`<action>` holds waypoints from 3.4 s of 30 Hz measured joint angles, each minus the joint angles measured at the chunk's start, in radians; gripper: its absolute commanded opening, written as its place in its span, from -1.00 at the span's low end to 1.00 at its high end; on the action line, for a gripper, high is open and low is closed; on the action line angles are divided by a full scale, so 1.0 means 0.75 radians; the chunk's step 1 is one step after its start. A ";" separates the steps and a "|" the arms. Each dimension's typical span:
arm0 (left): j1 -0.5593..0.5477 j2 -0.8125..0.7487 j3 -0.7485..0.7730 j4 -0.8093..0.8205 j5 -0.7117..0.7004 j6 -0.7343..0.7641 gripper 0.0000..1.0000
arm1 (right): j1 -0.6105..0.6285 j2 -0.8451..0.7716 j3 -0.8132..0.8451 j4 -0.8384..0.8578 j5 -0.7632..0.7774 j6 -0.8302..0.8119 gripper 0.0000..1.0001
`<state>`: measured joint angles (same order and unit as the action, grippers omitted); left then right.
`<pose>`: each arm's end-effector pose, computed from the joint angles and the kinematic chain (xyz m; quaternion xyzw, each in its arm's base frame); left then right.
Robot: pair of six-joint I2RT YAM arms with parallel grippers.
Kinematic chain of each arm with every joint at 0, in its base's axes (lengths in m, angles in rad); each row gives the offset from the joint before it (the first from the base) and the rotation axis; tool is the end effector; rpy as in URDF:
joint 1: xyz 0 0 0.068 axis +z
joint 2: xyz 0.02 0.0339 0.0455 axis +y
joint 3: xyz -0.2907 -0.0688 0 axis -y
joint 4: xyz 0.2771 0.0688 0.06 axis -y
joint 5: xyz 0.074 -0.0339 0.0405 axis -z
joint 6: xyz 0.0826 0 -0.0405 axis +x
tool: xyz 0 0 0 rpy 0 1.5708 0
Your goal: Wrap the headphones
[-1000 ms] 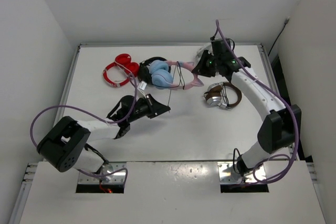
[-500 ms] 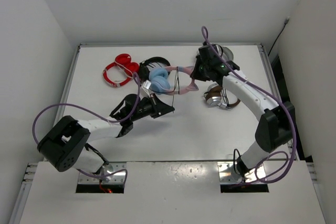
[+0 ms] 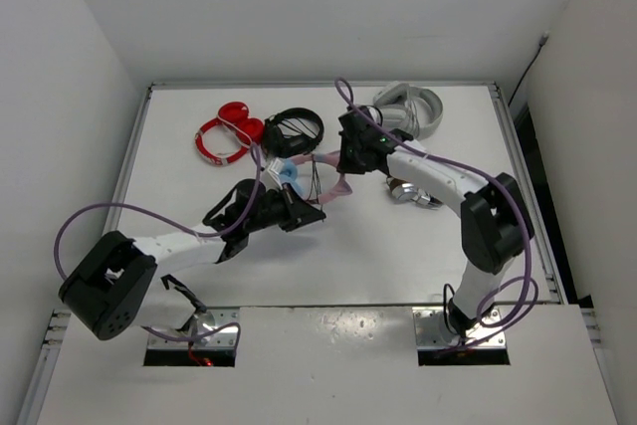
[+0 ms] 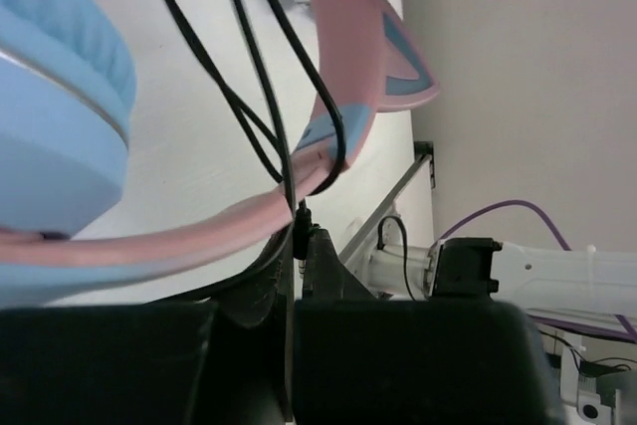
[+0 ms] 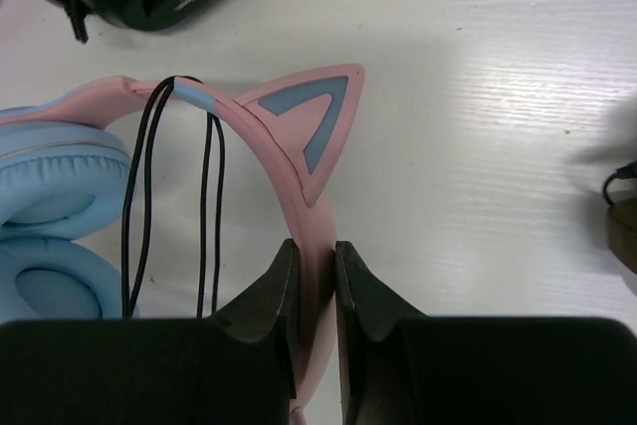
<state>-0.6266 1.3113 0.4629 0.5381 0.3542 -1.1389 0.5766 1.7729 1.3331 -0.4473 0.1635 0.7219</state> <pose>0.2407 -0.2096 0.1800 -0.1010 0.7956 -0.5385 0.2584 0.3870 0.2356 0.2140 0.0955 0.9345 0.1407 0.3126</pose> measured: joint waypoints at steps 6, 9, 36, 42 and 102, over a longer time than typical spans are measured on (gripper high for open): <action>0.054 -0.018 0.000 -0.173 -0.040 0.009 -1.00 | 0.015 0.039 0.001 0.038 -0.052 -0.010 -1.00; 0.097 -0.023 0.000 -0.273 -0.070 0.031 -1.00 | 0.022 0.066 0.001 0.054 -0.063 -0.020 -1.00; 0.193 -0.044 -0.058 -0.424 -0.073 0.036 -1.00 | 0.141 0.277 -0.069 0.336 -0.035 -0.018 -1.00; 0.223 -0.019 -0.082 -0.427 -0.061 0.021 -1.00 | 0.154 0.300 -0.134 0.415 -0.044 -0.010 -0.81; 0.748 -0.223 0.755 -1.361 -0.238 1.347 0.97 | -1.754 -0.747 -0.536 -0.073 -0.985 -1.290 0.99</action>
<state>-0.0654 1.1442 1.0294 -0.4828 0.1761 -0.1287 -0.7391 1.2125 0.9314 -0.5022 -0.5755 -0.2459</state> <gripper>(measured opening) 0.984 0.994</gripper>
